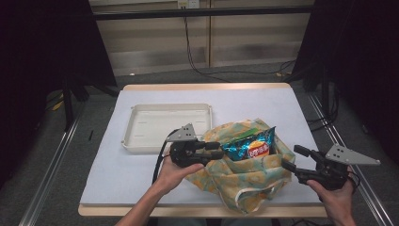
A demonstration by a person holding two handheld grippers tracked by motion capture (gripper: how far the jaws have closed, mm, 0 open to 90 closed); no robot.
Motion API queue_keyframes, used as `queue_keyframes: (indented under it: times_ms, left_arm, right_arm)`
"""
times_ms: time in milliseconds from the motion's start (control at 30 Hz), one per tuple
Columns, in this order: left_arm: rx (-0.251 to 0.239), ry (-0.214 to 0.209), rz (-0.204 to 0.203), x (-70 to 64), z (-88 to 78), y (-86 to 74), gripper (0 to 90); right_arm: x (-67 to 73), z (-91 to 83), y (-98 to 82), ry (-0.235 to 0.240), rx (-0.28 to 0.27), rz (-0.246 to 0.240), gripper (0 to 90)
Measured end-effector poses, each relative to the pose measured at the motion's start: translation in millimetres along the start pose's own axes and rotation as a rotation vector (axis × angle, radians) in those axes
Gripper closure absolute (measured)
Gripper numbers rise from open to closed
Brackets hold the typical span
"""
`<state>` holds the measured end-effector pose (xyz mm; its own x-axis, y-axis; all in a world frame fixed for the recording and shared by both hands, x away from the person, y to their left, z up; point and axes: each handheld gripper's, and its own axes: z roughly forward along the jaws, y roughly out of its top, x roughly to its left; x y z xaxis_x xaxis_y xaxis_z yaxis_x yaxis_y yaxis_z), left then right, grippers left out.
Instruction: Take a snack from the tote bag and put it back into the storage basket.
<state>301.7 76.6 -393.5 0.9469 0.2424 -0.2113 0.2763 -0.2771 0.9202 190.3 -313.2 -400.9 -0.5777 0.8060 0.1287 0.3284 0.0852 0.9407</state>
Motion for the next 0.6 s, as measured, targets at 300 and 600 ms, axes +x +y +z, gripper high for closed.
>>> queue_keyframes:
  times_ms: [300, 600]
  left_arm:
    - [0.038, -0.024, -0.011, 5.3, 14.8, -3.1, 66.5]
    - [0.042, -0.095, 0.0, 0.2, 12.1, 0.5, 70.9]
  right_arm:
    - [-0.2, 0.4, 0.1, 0.001, 0.001, -0.014, 26.6]
    - [1.8, 2.4, 0.8, 0.001, 0.003, -0.016, 25.4]
